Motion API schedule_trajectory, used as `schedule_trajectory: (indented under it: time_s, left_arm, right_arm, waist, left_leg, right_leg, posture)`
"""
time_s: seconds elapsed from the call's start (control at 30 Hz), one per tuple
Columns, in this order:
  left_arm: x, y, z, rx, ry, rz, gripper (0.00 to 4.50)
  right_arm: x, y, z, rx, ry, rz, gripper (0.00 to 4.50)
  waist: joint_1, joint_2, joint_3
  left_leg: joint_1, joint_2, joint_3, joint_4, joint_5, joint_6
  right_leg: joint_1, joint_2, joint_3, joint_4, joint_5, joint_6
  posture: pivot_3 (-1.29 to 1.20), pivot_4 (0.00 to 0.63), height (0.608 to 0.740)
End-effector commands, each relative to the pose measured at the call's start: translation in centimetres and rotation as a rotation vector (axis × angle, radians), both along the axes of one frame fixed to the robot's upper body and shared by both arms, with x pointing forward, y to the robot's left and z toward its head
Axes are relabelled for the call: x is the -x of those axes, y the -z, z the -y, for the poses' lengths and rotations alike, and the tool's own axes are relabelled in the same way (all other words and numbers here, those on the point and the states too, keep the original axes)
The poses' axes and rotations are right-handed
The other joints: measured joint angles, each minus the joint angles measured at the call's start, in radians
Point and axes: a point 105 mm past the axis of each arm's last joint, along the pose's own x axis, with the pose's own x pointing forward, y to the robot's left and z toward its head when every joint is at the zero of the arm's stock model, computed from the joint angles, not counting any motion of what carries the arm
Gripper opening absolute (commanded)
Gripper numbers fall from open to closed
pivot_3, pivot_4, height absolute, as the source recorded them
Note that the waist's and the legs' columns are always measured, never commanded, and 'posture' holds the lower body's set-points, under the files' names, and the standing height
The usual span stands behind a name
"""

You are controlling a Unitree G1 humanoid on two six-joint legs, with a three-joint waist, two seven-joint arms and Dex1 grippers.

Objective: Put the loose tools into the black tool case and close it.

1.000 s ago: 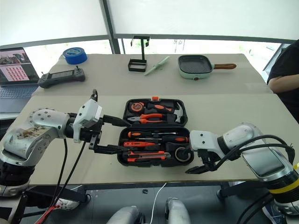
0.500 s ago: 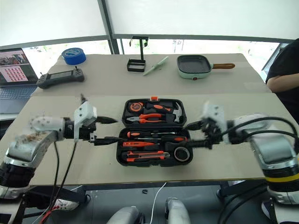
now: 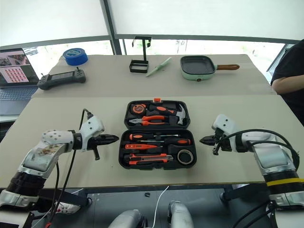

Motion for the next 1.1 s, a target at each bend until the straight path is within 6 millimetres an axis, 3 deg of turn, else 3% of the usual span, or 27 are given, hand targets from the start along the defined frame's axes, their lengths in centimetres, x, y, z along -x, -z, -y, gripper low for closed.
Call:
schedule_trajectory:
  time_s: [0.03,0.17,0.3,0.5,0.67,0.73,0.87,0.97,1.03,1.07,1.1]
  left_arm:
    - [1.5,0.2,3.0,0.011,0.131,-0.028,0.07]
    - [2.2,-0.4,4.3,0.058,0.180,-0.037,0.07]
    - [4.7,-0.1,4.1,0.017,0.309,-0.055,0.07]
    - [6.8,0.8,2.6,-0.063,0.380,-0.089,0.07]
    - [6.0,1.3,0.4,-0.147,0.310,-0.043,0.07]
    - [5.3,1.7,-1.8,-0.207,0.242,-0.032,0.07]
    - [4.5,1.7,-5.8,-0.262,0.121,-0.057,0.07]
    - [3.7,0.9,-7.0,-0.217,0.033,-0.078,0.07]
    - [1.6,-0.9,-7.2,-0.040,-0.139,-0.141,0.07]
    - [0.0,-2.4,-6.4,0.127,-0.234,-0.199,0.57]
    - [-0.9,-3.5,-5.6,0.238,-0.279,-0.255,0.70]
  right_arm:
    - [-0.2,-1.7,-2.5,-0.018,-0.112,0.072,0.00]
    - [1.7,-1.7,-3.5,-0.014,-0.225,0.053,0.00]
    - [4.0,-1.7,-3.5,-0.008,-0.293,0.014,0.00]
    - [5.7,-1.2,-2.2,-0.008,-0.251,-0.025,0.00]
    - [6.9,-0.3,-0.7,0.025,-0.205,-0.046,0.00]
    - [7.2,0.1,0.1,0.047,-0.184,-0.054,0.00]
    - [6.4,0.4,2.6,0.102,-0.075,-0.032,0.00]
    - [5.2,-0.5,3.3,0.082,-0.010,0.021,0.00]
    - [3.3,-2.6,2.7,-0.053,0.086,0.057,0.00]
    - [1.9,-4.1,1.7,-0.166,0.139,0.058,0.57]
    - [1.0,-5.2,0.9,-0.240,0.166,0.049,0.72]
  waist:
    - [0.000,0.000,0.000]
    - [0.004,0.000,0.000]
    - [0.002,0.000,0.000]
    - [0.002,0.000,0.000]
    - [0.009,0.000,0.000]
    - [0.008,0.000,0.000]
    - [0.003,0.000,0.000]
    - [-0.003,0.000,0.000]
    - [-0.003,0.000,0.000]
    - [-0.002,0.000,0.001]
    - [0.000,-0.002,0.002]
  left_leg:
    - [0.000,0.000,0.000,0.000,0.000,0.000]
    - [-0.001,0.000,-0.001,0.000,0.000,0.000]
    - [-0.003,0.000,-0.001,0.000,0.000,0.000]
    - [-0.004,0.000,-0.001,0.000,0.000,0.000]
    - [-0.003,0.001,-0.002,0.000,0.000,0.000]
    - [-0.004,0.001,-0.002,0.000,0.000,0.000]
    - [-0.002,0.001,-0.002,0.000,0.000,0.000]
    - [0.002,0.001,0.000,-0.001,0.000,0.000]
    - [0.002,0.001,0.000,-0.002,0.000,0.000]
    - [0.002,0.001,0.000,-0.001,0.000,0.000]
    - [0.001,0.001,0.000,0.000,0.000,0.001]
  right_leg:
    - [0.000,0.000,0.000,0.000,0.000,0.000]
    - [0.000,0.000,0.000,0.000,0.000,0.000]
    - [-0.002,0.000,-0.001,0.000,0.000,0.000]
    - [-0.003,0.000,-0.001,-0.001,0.000,0.000]
    - [-0.002,0.000,-0.001,0.000,0.000,0.000]
    - [-0.002,0.000,0.000,0.000,0.000,0.000]
    - [-0.001,0.000,0.000,0.000,0.000,0.000]
    - [0.001,0.001,0.001,0.000,0.000,0.000]
    - [0.001,0.001,0.001,0.000,0.000,0.000]
    - [0.001,0.001,0.001,0.001,0.000,0.000]
    - [0.001,0.002,0.001,0.001,0.000,0.000]
  posture:
    - [0.00,0.150,0.740]
    - [0.00,0.150,0.740]
    - [0.00,0.150,0.740]
    - [0.00,0.150,0.740]
    - [0.00,0.150,0.740]
    - [0.00,0.150,0.740]
    - [0.00,0.150,0.740]
    - [0.00,0.150,0.740]
    - [0.00,0.150,0.740]
    - [0.00,0.150,0.740]
    - [0.00,0.150,0.740]
